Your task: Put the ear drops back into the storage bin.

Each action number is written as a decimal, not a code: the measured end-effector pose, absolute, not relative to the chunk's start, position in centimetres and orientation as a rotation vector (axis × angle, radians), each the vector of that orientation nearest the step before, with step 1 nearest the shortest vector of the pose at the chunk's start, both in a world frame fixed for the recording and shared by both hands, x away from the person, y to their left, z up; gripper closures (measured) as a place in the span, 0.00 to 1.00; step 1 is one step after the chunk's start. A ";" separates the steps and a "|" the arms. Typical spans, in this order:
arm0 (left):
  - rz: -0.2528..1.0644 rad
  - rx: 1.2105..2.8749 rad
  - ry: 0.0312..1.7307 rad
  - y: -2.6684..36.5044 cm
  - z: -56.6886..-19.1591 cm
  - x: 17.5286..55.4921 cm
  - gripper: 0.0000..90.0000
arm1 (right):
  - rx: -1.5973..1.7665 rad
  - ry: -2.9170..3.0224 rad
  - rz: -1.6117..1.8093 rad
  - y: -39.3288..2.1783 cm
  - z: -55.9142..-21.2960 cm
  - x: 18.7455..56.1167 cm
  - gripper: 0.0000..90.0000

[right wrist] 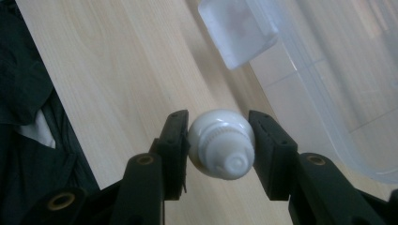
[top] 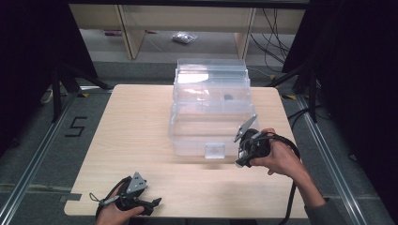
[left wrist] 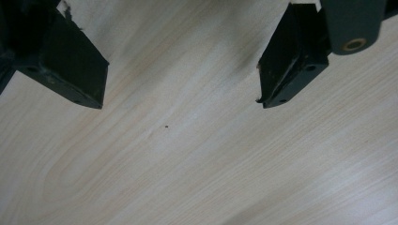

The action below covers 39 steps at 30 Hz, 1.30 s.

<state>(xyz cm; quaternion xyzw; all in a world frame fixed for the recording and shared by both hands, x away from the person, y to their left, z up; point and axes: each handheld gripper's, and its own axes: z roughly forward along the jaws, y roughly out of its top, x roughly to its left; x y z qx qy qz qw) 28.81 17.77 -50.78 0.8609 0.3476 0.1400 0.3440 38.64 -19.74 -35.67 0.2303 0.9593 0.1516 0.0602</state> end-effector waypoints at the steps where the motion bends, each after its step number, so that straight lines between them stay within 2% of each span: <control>1: 0.363 2.241 0.901 17.8 -50.8 28.8 0.17 | 0.691 2.912 0.465 -19.8 -35.5 38.7 0.67; 26: 0.353 2.226 0.922 17.7 -50.9 28.8 0.17 | 0.721 2.900 0.500 -20.2 -32.6 40.6 0.67; 39: 0.359 2.236 0.905 17.8 -50.8 28.8 0.17 | 0.765 2.861 0.490 -20.9 -30.9 42.9 0.67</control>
